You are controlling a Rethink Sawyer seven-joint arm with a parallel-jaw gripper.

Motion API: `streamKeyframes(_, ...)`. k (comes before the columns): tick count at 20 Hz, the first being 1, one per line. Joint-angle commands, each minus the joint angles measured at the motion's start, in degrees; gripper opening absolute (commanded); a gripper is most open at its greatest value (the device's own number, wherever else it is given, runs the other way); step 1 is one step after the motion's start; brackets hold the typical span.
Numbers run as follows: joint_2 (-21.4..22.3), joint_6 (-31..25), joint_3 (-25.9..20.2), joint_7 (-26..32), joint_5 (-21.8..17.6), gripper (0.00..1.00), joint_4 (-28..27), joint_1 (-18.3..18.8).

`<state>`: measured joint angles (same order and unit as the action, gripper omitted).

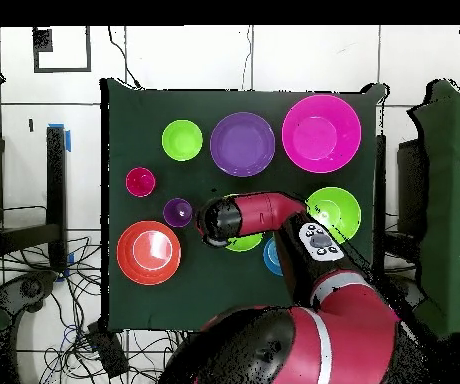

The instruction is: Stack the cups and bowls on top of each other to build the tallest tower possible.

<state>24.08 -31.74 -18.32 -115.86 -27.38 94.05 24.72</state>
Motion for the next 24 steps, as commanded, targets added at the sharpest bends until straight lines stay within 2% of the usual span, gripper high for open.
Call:
streamKeyframes(1,-4.8,-1.8,2.3,1.5,-3.6,0.00,-6.3,-1.9)
streamKeyframes(4,-4.4,-1.3,2.3,1.1,-3.3,0.00,-6.2,-1.9)
streamKeyframes(7,-2.2,-0.9,2.2,0.6,-2.8,0.00,-5.1,-2.2)
streamKeyframes(11,3.1,-6.7,2.2,0.3,-0.1,0.00,-3.6,-3.2)
streamKeyframes(14,8.6,-13.7,2.6,-0.3,2.6,0.00,-2.4,-5.0)
streamKeyframes(16,10.2,-16.5,3.2,-1.0,3.6,0.00,-2.6,-6.1)
streamKeyframes(24,11.1,-17.7,4.4,-2.6,3.9,0.00,-2.7,-8.1)
